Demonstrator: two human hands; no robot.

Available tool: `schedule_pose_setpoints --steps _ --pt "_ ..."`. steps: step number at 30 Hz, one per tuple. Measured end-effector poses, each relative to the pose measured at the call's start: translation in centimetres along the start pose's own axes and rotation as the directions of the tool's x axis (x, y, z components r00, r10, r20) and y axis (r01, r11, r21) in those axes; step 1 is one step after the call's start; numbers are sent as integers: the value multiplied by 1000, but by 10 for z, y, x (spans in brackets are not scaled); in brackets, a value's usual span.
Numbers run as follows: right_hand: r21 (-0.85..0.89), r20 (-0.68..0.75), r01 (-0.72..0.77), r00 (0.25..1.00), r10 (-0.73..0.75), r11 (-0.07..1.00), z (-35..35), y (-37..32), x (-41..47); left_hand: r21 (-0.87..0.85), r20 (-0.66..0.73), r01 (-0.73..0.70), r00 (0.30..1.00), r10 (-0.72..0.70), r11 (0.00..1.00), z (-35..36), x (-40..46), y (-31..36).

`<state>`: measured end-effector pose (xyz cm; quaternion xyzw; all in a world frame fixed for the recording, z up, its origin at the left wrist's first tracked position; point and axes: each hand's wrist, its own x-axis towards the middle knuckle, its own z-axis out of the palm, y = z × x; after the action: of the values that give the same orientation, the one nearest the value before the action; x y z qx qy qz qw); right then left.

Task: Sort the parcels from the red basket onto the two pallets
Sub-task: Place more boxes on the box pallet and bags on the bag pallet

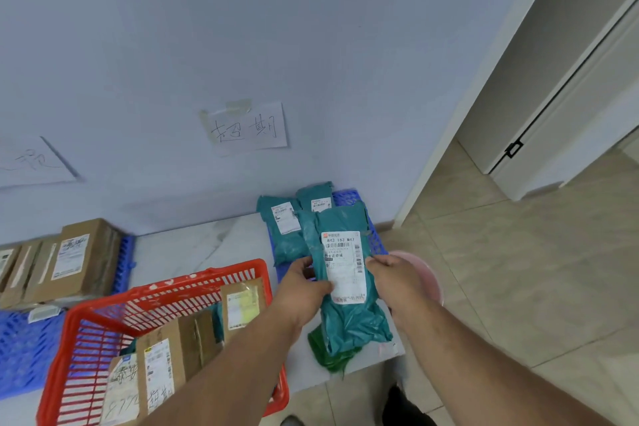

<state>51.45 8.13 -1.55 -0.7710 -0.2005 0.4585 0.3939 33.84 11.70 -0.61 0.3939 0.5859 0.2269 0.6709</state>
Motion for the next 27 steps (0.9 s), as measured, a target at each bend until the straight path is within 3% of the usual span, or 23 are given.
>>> schedule_pose_setpoints --steps 7,15,21,27 --pt "9 91 -91 992 90 996 -20 -2 64 -37 -80 7 997 -10 999 38 49 11" --pt "18 195 -236 954 228 972 -58 0 181 -74 -36 94 995 -97 993 109 126 30" --pt "-68 186 -264 944 272 962 -60 -26 260 -94 -79 182 979 -190 979 154 218 27" --pt "-154 192 -245 943 272 957 -39 -1 369 -62 -128 217 966 -223 974 177 311 20"
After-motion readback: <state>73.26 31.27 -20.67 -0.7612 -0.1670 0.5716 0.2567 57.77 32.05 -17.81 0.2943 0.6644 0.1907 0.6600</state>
